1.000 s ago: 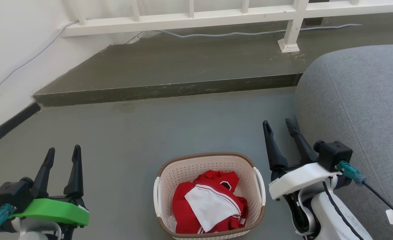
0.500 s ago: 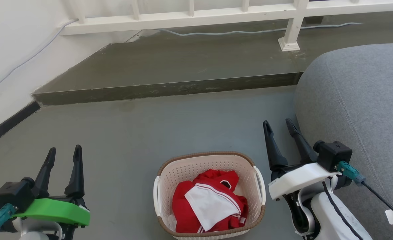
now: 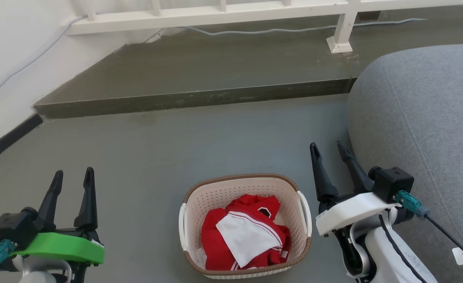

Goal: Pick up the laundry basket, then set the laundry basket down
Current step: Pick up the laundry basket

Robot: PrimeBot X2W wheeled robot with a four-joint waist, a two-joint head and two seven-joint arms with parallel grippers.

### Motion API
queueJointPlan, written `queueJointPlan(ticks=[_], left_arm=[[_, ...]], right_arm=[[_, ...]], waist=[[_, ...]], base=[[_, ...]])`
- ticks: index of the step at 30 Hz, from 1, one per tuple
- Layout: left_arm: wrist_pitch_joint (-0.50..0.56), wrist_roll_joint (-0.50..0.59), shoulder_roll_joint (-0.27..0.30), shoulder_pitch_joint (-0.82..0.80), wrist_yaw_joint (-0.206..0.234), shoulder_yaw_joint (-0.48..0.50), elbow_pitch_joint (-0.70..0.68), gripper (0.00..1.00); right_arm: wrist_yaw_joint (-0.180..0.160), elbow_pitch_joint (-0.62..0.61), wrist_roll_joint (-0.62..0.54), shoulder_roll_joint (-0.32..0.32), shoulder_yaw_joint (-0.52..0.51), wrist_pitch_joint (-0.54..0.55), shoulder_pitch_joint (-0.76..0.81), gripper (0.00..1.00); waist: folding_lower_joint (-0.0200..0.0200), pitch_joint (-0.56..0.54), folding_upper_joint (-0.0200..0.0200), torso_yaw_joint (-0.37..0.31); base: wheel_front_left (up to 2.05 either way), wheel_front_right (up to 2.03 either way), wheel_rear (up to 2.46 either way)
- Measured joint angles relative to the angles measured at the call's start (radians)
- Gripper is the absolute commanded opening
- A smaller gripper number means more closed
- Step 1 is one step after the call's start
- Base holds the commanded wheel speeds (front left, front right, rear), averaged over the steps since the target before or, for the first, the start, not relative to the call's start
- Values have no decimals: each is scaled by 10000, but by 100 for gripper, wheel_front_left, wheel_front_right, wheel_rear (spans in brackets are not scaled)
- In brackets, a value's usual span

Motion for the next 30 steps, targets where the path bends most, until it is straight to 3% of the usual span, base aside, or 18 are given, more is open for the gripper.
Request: queueJointPlan(ticks=[16, 30], left_arm=[[-2, -301, 464, -267, 0, -307, -347, 100], [0, -1016, 1233, -987, -2, -1055, -437, 100]], right_arm=[[-261, 63, -63, 0, -10, 0, -45, 100], [-420, 100, -50, -6, -52, 0, -520, 100]], waist=[[0, 1084, 0, -273], [0, 2581, 0, -508]], base=[[0, 0, 0], [0, 0, 0]])
